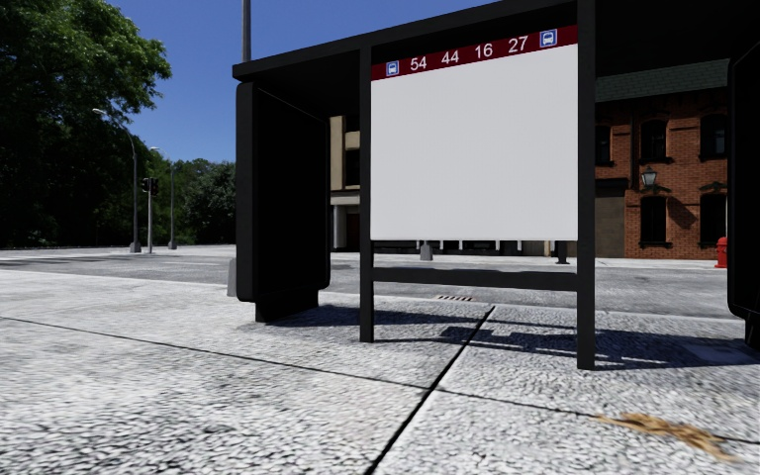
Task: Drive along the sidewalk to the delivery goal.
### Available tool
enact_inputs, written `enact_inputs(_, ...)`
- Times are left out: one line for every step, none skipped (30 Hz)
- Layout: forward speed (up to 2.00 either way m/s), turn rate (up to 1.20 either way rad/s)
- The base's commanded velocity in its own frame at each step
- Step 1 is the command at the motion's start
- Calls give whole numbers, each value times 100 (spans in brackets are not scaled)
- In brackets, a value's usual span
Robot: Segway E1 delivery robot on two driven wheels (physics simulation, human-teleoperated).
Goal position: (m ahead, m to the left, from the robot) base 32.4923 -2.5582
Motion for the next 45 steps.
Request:
enact_inputs(0, 0)
enact_inputs(0, 0)
enact_inputs(0, 0)
enact_inputs(0, 0)
enact_inputs(0, 0)
enact_inputs(0, 0)
enact_inputs(0, 0)
enact_inputs(0, 0)
enact_inputs(0, 0)
enact_inputs(0, 0)
enact_inputs(0, 0)
enact_inputs(0, 0)
enact_inputs(0, 71)
enact_inputs(0, 120)
enact_inputs(0, 120)
enact_inputs(0, 120)
enact_inputs(0, 120)
enact_inputs(0, 120)
enact_inputs(0, 120)
enact_inputs(0, 120)
enact_inputs(0, 120)
enact_inputs(0, 120)
enact_inputs(0, 120)
enact_inputs(0, 120)
enact_inputs(0, 120)
enact_inputs(0, 120)
enact_inputs(0, 120)
enact_inputs(0, 120)
enact_inputs(0, 120)
enact_inputs(0, 120)
enact_inputs(0, 120)
enact_inputs(0, 120)
enact_inputs(0, 120)
enact_inputs(0, 120)
enact_inputs(0, 120)
enact_inputs(0, 101)
enact_inputs(0, 8)
enact_inputs(0, 8)
enact_inputs(0, 0)
enact_inputs(0, 0)
enact_inputs(0, 0)
enact_inputs(0, 0)
enact_inputs(0, 0)
enact_inputs(0, 0)
enact_inputs(0, 0)
